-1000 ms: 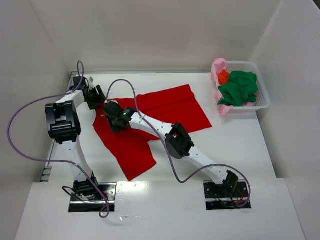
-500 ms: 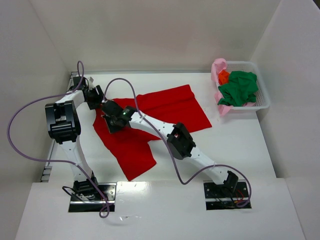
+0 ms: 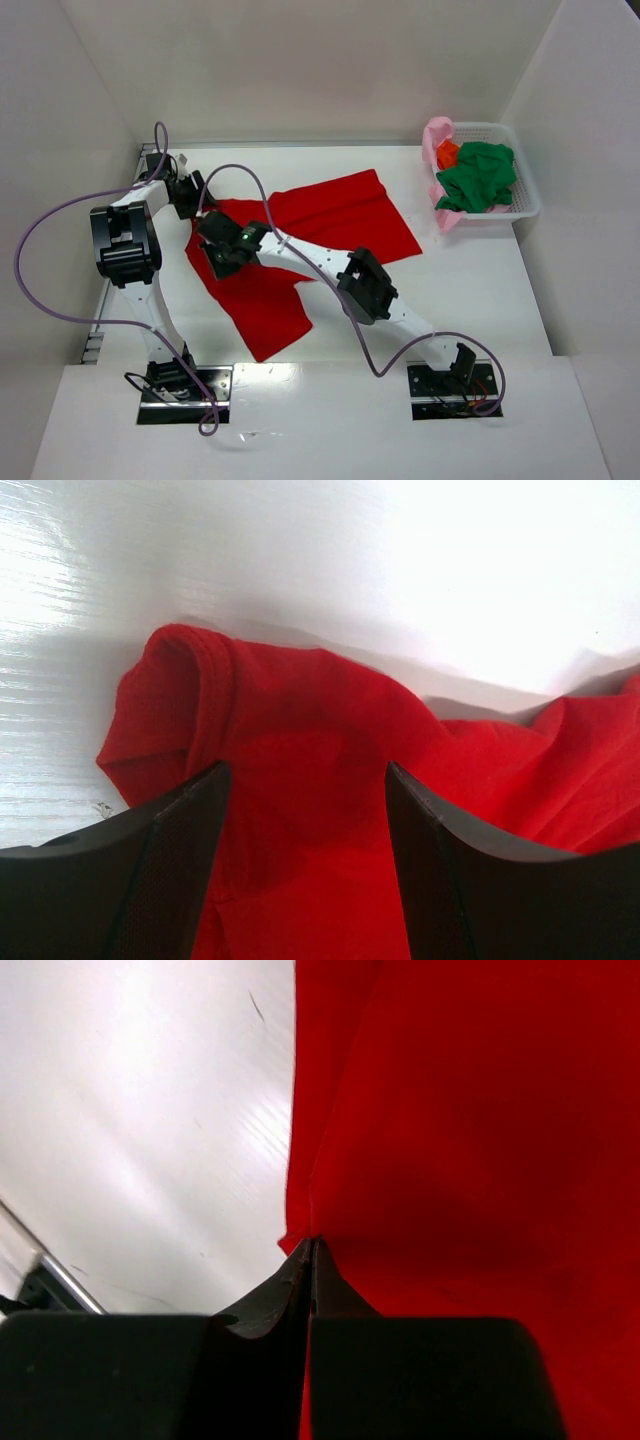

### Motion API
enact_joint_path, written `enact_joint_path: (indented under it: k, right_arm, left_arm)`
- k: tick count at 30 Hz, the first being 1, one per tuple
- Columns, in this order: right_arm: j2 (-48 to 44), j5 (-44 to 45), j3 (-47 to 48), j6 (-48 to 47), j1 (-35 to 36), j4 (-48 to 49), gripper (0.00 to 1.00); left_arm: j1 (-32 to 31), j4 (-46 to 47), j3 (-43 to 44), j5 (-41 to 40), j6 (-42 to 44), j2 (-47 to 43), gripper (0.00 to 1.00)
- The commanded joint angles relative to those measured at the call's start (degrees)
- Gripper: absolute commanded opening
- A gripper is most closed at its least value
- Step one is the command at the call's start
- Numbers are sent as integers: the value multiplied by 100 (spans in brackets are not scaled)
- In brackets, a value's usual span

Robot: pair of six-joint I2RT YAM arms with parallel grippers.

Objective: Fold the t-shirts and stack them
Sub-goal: Fold the flattened tshirt in 1/3 of the way

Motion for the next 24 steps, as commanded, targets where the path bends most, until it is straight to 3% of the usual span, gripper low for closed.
enact_joint_path:
  k: [1,3,4,5,9,15,19,24]
  right_arm:
    - [-377,-255,-277,45,162,113,0]
    - [-430,-203,-409,45,162,166,3]
    - [-430,-202,-410,45,162,166,19]
    - [-430,-124,-410,45,162,166,29]
    - [-631,166,-646,123,162,237,50]
    - [-1473,527,-1462,404,-461,780,59]
    - [-1957,825,-1825,221,-1329,966,67]
    - [-2012,1203,-1957,-104,-2166,1028,67]
  left_arm:
    - [12,-162,13,-48,166,320,72]
    - [12,-162,13,-48,166,320,72]
    - [12,-162,13,-48,166,320,72]
    - [12,-162,13,-48,166,320,72]
    - [12,-162,13,-48,166,320,72]
    - [12,-215,-39,-521,113,205,72]
    - [12,-276,-101,-943,-53,144,72]
    - [12,-346,-162,-1112,-159,82,72]
